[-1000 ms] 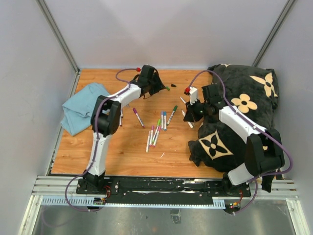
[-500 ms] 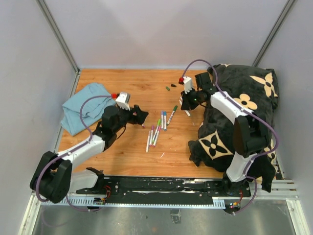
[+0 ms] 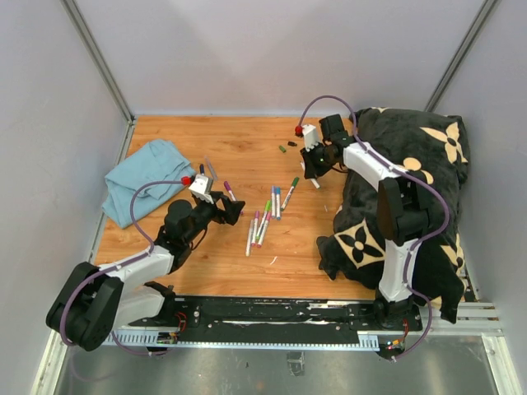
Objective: Open the pen caps
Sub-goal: Place the pen at the center of the board.
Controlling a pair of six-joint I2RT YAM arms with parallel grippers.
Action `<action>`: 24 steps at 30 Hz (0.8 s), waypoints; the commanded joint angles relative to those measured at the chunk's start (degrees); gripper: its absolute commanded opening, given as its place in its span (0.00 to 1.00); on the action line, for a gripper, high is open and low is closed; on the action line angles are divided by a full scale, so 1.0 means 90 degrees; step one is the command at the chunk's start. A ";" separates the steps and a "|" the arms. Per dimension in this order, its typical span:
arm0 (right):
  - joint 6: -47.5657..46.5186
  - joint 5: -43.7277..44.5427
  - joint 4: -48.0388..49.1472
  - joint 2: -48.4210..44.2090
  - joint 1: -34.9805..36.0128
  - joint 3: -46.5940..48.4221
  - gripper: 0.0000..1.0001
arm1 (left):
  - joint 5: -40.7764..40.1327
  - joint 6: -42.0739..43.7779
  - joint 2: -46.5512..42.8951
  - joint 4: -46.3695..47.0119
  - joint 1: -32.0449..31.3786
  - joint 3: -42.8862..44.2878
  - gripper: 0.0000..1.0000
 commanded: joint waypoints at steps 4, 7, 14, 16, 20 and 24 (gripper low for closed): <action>0.0201 0.0481 -0.0173 0.0516 -0.0078 0.0410 0.10 | -0.0008 0.0123 0.0180 0.0309 -0.0030 0.0234 0.88; 0.0336 0.0624 -0.0173 0.0746 -0.0077 0.0564 0.11 | 0.0003 0.0113 0.0188 0.0310 -0.0029 0.0234 0.88; 0.0314 0.0847 -0.0339 0.1143 0.0023 0.0825 0.12 | 0.0018 0.0113 0.0222 0.0310 -0.0028 0.0263 0.88; 0.0308 0.0985 -0.0339 0.1186 0.0069 0.0867 0.13 | 0.0025 0.0120 0.0231 0.0300 -0.0028 0.0269 0.88; 0.0305 0.1274 -0.0427 0.1344 0.0126 0.1036 0.17 | 0.0021 0.0121 0.0227 0.0299 -0.0028 0.0262 0.88; 0.0314 0.1392 -0.0470 0.1479 0.0136 0.1152 0.22 | 0.0033 0.0115 0.0227 0.0300 -0.0029 0.0259 0.88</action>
